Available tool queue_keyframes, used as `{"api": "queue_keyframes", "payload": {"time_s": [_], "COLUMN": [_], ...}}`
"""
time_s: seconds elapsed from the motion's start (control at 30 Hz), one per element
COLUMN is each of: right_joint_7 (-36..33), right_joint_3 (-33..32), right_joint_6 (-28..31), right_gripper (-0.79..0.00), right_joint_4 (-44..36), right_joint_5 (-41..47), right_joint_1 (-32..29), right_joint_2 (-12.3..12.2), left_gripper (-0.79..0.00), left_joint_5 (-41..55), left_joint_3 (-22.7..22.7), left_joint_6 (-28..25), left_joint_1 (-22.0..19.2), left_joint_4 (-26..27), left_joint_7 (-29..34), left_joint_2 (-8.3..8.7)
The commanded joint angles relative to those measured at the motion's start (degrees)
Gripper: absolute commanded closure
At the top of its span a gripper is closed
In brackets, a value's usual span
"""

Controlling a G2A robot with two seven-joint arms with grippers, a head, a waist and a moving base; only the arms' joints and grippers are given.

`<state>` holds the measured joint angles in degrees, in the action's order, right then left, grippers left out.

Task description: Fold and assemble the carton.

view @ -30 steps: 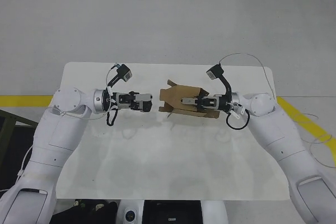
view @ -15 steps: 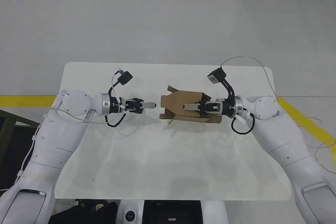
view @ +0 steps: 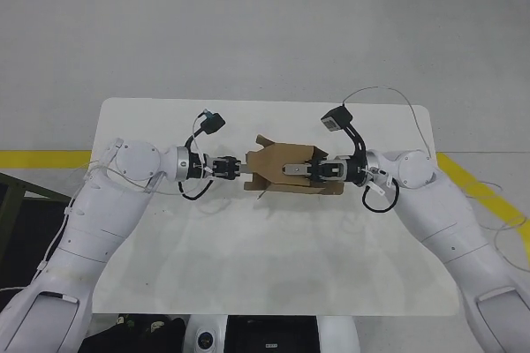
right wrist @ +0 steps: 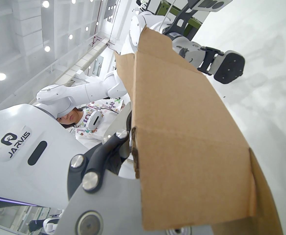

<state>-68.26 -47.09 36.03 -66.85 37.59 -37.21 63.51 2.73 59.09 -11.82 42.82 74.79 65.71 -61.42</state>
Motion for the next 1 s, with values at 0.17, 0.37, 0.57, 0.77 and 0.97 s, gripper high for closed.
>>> {"api": "queue_keyframes", "payload": {"time_s": [0.17, 0.37, 0.57, 0.77, 0.97], "right_joint_7": [0.3, 0.2, 0.1, 0.1, 0.2], "right_joint_3": [1.2, 2.2, 3.0, 3.9, 4.5], "right_joint_6": [0.3, 0.2, 0.1, 0.1, 0.2], "right_gripper": [0.0, 0.0, 0.0, 0.0, 0.0], "right_joint_4": [0.6, 0.2, -0.3, -0.8, -0.9], "right_joint_5": [0.6, 1.3, 1.9, 2.4, 2.6], "right_joint_1": [0.8, 1.1, 1.2, 1.5, 1.7], "right_joint_2": [0.1, 0.1, -0.1, -0.1, -0.2], "left_gripper": [-0.785, -0.785, -0.785, -0.785, -0.785], "left_joint_5": [1.4, 2.0, 3.0, 5.9, 6.6], "left_joint_3": [-1.2, -1.9, -2.1, -2.0, -2.1], "left_joint_6": [0.3, -0.1, -0.4, -0.5, -0.7], "left_joint_1": [-1.3, -2.3, -2.7, -2.6, -3.0], "left_joint_4": [0.3, -1.1, -2.0, -2.7, -3.4], "left_joint_7": [0.8, 0.7, 0.6, 0.9, 0.8], "left_joint_2": [-0.4, -0.71, -0.87, -1.04, -1.18]}}
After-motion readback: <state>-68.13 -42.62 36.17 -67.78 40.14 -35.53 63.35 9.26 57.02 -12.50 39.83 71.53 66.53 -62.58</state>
